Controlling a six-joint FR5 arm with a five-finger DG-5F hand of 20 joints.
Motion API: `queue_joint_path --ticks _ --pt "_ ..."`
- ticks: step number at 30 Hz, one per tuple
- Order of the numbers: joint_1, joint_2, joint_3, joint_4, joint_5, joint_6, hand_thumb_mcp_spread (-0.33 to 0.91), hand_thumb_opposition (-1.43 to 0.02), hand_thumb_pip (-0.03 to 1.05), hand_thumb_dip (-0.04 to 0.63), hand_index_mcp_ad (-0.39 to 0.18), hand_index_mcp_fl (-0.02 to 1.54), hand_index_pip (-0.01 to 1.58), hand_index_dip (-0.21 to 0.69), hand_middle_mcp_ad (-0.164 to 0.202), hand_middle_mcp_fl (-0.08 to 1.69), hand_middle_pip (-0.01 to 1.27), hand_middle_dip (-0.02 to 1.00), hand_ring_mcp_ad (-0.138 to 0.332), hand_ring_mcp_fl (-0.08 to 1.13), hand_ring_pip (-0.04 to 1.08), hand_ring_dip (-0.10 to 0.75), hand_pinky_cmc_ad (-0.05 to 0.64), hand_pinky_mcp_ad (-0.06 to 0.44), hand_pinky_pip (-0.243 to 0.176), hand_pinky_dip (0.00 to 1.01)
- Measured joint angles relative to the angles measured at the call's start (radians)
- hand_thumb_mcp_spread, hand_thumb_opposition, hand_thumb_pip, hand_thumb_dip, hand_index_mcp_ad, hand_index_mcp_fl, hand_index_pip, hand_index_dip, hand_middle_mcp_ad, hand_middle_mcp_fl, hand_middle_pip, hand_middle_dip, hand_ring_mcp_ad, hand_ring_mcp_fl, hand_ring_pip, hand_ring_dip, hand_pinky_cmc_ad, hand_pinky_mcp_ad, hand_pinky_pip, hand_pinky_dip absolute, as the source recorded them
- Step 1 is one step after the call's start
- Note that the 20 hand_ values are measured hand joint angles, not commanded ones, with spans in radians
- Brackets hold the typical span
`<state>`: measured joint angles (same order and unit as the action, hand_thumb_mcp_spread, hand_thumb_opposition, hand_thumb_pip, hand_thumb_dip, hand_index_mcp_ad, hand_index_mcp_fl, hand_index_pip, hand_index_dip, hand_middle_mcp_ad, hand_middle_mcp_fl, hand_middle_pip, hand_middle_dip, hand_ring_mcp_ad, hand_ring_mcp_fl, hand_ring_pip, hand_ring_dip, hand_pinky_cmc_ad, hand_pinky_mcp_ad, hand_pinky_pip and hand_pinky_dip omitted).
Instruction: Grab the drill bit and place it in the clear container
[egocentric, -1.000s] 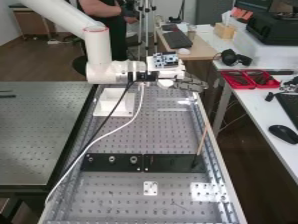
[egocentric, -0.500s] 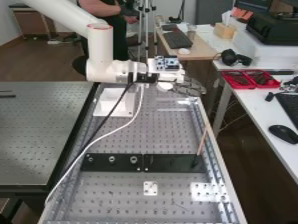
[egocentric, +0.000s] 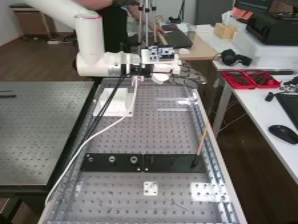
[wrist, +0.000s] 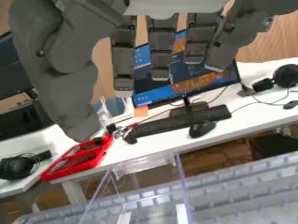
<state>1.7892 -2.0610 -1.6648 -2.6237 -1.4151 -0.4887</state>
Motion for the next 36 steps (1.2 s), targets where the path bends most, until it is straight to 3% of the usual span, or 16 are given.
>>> queue_joint_path --ticks 5,13,19,36 --pt "0.000 0.094 -0.056 0.020 0.038 -0.026 0.39 -0.77 0.62 0.253 -0.108 0.11 0.62 0.204 0.066 0.14 0.13 0.24 0.147 0.00 0.07 0.093 0.265 0.134 -0.093 0.40" --pt "0.019 0.217 -0.128 0.017 0.202 -0.061 0.38 -0.77 0.61 0.253 -0.101 0.14 0.59 0.204 0.070 0.14 0.13 0.24 0.152 -0.01 0.07 0.093 0.262 0.133 -0.093 0.40" --pt "0.040 0.242 -0.147 0.010 0.272 -0.063 0.37 -0.77 0.61 0.253 -0.101 0.17 0.59 0.204 0.070 0.14 0.13 0.24 0.152 -0.01 0.07 0.093 0.265 0.133 -0.093 0.43" --pt "0.046 0.256 -0.135 -0.015 0.229 -0.092 0.37 -0.77 0.60 0.253 -0.101 0.18 0.58 0.204 0.070 0.14 0.13 0.24 0.159 -0.01 0.07 0.093 0.267 0.134 -0.093 0.43"
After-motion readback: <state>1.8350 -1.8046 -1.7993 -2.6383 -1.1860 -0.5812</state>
